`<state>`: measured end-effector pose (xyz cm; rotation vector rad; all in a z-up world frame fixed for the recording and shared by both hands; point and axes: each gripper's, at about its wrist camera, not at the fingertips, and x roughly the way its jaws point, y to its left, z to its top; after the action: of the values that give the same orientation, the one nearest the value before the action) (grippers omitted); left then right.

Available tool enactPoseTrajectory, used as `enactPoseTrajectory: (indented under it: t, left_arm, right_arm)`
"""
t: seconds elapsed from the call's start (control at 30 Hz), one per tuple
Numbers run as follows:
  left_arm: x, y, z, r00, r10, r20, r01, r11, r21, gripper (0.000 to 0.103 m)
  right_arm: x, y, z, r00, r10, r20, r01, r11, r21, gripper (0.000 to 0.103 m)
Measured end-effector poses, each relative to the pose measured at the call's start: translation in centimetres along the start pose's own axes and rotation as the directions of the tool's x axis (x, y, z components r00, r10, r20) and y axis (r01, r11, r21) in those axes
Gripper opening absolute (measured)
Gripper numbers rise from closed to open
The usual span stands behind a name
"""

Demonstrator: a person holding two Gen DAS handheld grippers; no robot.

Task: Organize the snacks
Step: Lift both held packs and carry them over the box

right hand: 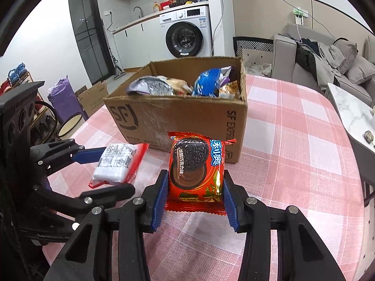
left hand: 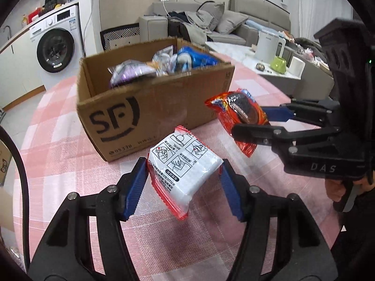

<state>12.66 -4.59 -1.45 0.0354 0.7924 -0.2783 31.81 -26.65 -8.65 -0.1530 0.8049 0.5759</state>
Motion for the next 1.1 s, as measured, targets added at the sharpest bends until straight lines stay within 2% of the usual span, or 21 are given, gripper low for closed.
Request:
enactPoseTrajectory:
  t: [0.43, 1.1]
  left_arm:
    - [-7.4, 2.7, 1.0, 0.993, 0.033, 0.114, -0.028, 0.999, -0.046, 0.059]
    - [-8.9, 5.8, 6.0, 0.976, 0.094, 0.196, -0.075, 0.992, -0.103, 0.059]
  right_arm:
    - [-3.1, 0.7, 1.1, 0.996, 0.002, 0.089, -0.003, 1.000, 0.012, 0.044]
    - [-5.6, 1.4, 4.6, 0.982, 0.020, 0.188, -0.026, 0.999, 0.028, 0.044]
